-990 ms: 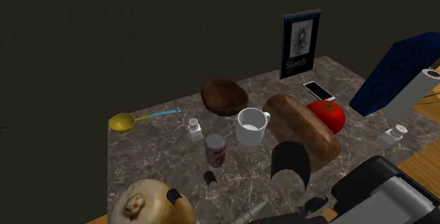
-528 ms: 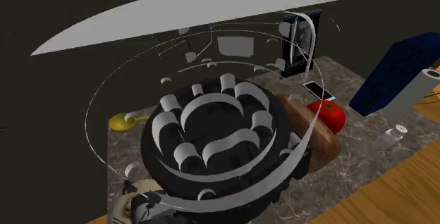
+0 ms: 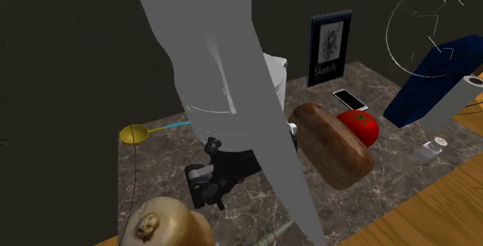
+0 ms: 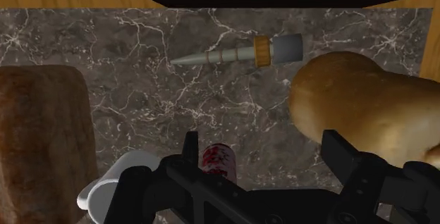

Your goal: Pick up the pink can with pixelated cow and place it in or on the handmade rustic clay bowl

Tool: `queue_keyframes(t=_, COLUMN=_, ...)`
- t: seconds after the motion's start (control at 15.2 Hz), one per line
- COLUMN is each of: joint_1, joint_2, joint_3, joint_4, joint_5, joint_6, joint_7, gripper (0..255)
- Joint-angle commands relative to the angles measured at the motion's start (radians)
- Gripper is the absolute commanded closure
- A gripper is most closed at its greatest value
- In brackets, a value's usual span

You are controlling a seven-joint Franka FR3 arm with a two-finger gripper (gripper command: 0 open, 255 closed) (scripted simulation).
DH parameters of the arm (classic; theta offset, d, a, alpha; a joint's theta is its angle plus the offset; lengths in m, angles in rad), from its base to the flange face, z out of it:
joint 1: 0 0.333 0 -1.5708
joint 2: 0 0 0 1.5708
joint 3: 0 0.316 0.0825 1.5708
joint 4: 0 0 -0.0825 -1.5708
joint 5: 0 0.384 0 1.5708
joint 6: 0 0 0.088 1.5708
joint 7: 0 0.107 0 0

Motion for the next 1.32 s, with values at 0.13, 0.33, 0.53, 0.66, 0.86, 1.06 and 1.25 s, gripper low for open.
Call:
queue_keyframes(t=0.13, joint_1=-0.005, joint_2=0.149, joint_3=-0.028, joint_4=0.036, joint_5=0.009, joint_6=0.133, joint_7=-0.035, gripper=0)
queue_keyframes(t=0.33, joint_1=-0.007, joint_2=0.265, joint_3=-0.043, joint_4=0.081, joint_5=0.027, joint_6=0.218, joint_7=-0.064, gripper=0)
queue_keyframes(t=0.53, joint_1=-0.010, joint_2=0.382, joint_3=-0.054, joint_4=0.138, joint_5=0.054, joint_6=0.291, joint_7=-0.098, gripper=0)
queue_keyframes(t=0.66, joint_1=-0.013, joint_2=0.461, joint_3=-0.058, joint_4=0.183, joint_5=0.076, joint_6=0.332, joint_7=-0.122, gripper=0)
queue_keyframes(t=0.86, joint_1=-0.022, joint_2=0.568, joint_3=-0.057, joint_4=0.253, joint_5=0.109, joint_6=0.379, joint_7=-0.156, gripper=0)
queue_keyframes(t=1.06, joint_1=-0.024, joint_2=0.597, joint_3=-0.055, joint_4=0.244, joint_5=0.113, joint_6=0.416, joint_7=-0.159, gripper=0)
queue_keyframes(t=1.25, joint_1=-0.025, joint_2=0.628, joint_3=-0.054, joint_4=0.238, joint_5=0.118, joint_6=0.453, joint_7=-0.163, gripper=0)
